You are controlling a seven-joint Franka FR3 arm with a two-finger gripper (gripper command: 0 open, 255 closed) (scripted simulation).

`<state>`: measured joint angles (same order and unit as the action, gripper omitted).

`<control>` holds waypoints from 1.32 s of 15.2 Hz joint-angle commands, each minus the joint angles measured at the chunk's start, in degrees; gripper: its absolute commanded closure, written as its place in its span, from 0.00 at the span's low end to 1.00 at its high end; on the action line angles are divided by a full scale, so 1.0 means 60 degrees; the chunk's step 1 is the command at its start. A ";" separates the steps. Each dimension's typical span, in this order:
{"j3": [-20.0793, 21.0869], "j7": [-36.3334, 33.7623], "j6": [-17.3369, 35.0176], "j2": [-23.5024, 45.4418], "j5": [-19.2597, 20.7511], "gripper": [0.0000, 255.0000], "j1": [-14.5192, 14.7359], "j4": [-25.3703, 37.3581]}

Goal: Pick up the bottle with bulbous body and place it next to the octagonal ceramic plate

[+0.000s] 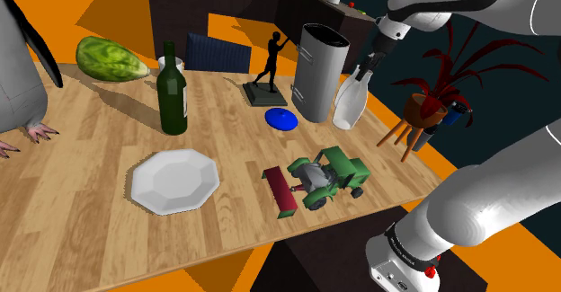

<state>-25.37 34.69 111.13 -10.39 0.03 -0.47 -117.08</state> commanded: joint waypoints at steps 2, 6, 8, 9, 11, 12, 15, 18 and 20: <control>0.0032 -0.0053 -0.0367 -0.0058 0.0022 1.00 0.0012 0.0316; 0.0054 -0.0088 -0.0877 -0.0080 0.0030 1.00 0.0023 0.0808; 0.0063 -0.0102 -0.1134 -0.0077 0.0028 1.00 0.0029 0.1067; 0.0066 -0.0107 -0.1262 -0.0072 0.0025 1.00 0.0032 0.1200; 0.0072 -0.0116 -0.1519 -0.0056 0.0018 1.00 0.0038 0.1473; 0.0074 -0.0119 -0.1648 -0.0044 0.0013 1.00 0.0042 0.1613; 0.0076 -0.0125 -0.2038 0.0005 -0.0008 1.00 0.0051 0.2047; 0.0073 -0.0124 -0.2430 0.0077 -0.0037 1.00 0.0060 0.2506; 0.0067 -0.0120 -0.2695 0.0137 -0.0062 1.00 0.0065 0.2825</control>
<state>-24.86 33.84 95.89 -9.87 -0.22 -0.05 -101.35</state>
